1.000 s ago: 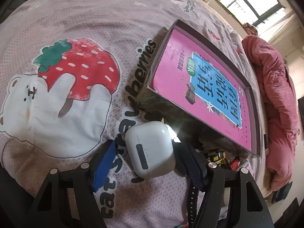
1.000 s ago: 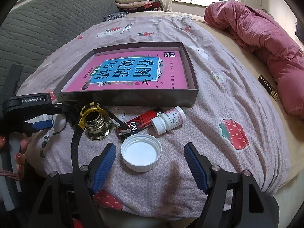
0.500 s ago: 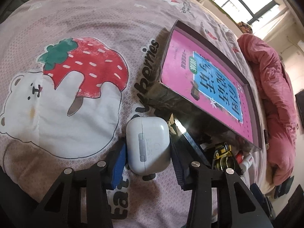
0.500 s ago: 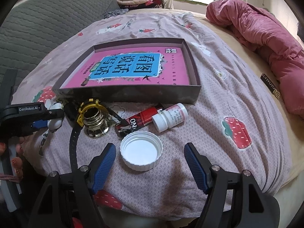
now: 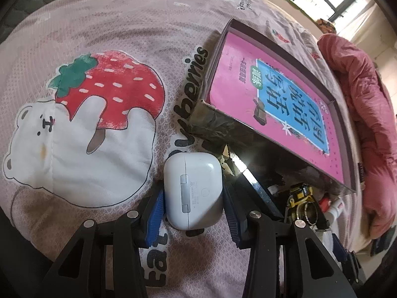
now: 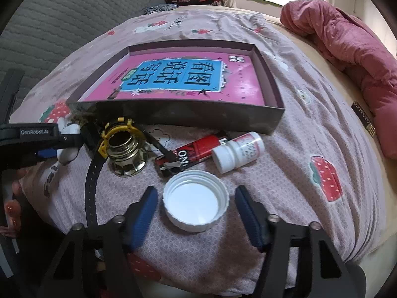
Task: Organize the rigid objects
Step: 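Lift the earbud case with the left gripper while the right gripper grasps the white bottle cap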
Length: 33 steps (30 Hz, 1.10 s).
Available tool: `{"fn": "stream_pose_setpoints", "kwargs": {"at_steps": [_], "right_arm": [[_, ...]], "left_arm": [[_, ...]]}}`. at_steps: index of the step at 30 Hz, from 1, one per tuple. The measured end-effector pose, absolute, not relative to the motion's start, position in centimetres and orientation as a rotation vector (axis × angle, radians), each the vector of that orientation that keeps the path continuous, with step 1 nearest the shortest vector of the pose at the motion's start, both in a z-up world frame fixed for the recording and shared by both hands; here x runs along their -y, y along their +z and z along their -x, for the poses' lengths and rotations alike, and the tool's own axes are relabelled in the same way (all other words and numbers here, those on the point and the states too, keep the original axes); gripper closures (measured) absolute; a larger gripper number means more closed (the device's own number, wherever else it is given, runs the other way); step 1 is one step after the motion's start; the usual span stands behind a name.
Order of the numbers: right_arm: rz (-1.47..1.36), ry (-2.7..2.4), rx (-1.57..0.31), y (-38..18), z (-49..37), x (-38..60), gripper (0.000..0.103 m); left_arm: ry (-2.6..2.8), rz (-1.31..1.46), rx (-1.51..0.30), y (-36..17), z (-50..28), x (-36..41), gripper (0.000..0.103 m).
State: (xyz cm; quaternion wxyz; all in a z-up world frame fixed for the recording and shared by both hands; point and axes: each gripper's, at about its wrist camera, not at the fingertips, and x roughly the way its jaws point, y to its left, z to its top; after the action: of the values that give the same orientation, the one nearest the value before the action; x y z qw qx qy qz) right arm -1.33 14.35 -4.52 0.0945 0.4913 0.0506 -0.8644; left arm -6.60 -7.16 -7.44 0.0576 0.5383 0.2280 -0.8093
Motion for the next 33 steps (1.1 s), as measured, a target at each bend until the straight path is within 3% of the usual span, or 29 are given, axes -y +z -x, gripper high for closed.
{"fn": "stream_pose_setpoints", "kwargs": {"at_steps": [4,13,33], "right_arm": [[-1.442,-2.565,-0.146,-4.5,1.3,-14.3,0.052],[-1.358,-2.581,-0.093,-3.2,0.9,-15.0,0.052],[-1.155,-2.702,-0.066,0.2,0.0,-16.2,0.052]], "left_arm": [[-2.456,-1.628,-0.534,-7.5,6.9,6.0,0.057],[-2.559,-1.613,-0.171,-7.1,6.6,4.1,0.056],[-2.739,-1.546,-0.327,-2.5,3.2,4.4,0.057]]}}
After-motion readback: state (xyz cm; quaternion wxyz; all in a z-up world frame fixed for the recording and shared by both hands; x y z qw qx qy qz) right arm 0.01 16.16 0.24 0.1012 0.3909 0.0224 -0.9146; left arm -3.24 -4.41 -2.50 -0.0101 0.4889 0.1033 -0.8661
